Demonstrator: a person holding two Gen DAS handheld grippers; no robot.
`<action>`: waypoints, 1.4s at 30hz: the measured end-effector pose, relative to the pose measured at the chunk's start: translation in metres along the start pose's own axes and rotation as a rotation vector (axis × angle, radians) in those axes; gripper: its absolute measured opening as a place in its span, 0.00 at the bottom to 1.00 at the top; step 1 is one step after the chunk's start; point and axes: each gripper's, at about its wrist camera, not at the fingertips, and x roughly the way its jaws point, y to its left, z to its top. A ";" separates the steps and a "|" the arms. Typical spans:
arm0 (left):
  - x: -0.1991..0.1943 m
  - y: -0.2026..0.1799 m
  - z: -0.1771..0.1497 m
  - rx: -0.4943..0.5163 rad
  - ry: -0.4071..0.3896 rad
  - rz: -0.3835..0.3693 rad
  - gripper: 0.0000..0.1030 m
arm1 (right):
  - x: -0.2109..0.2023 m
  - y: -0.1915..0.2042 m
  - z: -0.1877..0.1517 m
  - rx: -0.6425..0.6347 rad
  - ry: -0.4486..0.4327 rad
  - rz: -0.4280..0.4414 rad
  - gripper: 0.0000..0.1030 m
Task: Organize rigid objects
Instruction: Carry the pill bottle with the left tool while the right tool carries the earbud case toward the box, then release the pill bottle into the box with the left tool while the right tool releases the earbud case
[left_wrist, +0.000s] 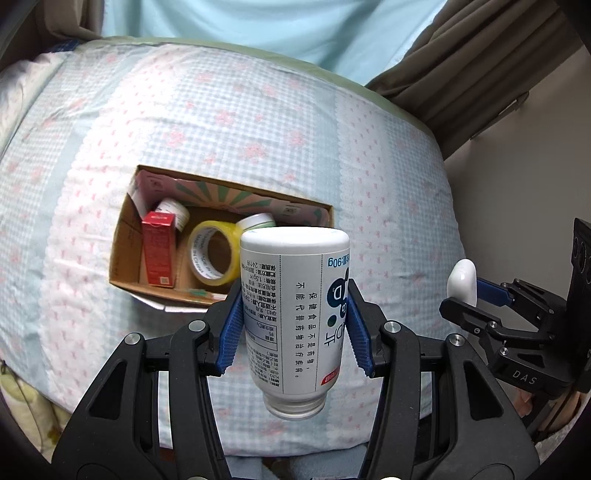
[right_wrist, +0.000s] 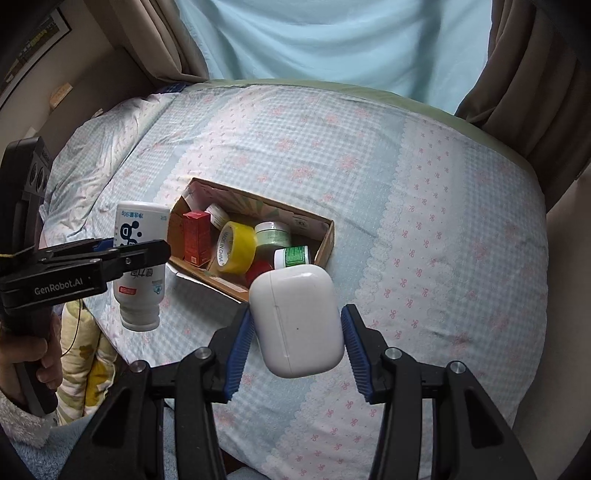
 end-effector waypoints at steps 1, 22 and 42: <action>0.003 0.011 0.005 0.011 0.013 0.001 0.45 | 0.006 0.009 0.003 0.014 0.008 -0.011 0.43; 0.099 0.097 0.045 0.279 0.247 0.057 0.45 | 0.135 0.068 0.033 0.387 0.100 -0.056 0.43; 0.194 0.092 0.055 0.421 0.471 0.066 0.60 | 0.232 0.019 0.043 0.610 0.274 0.087 0.44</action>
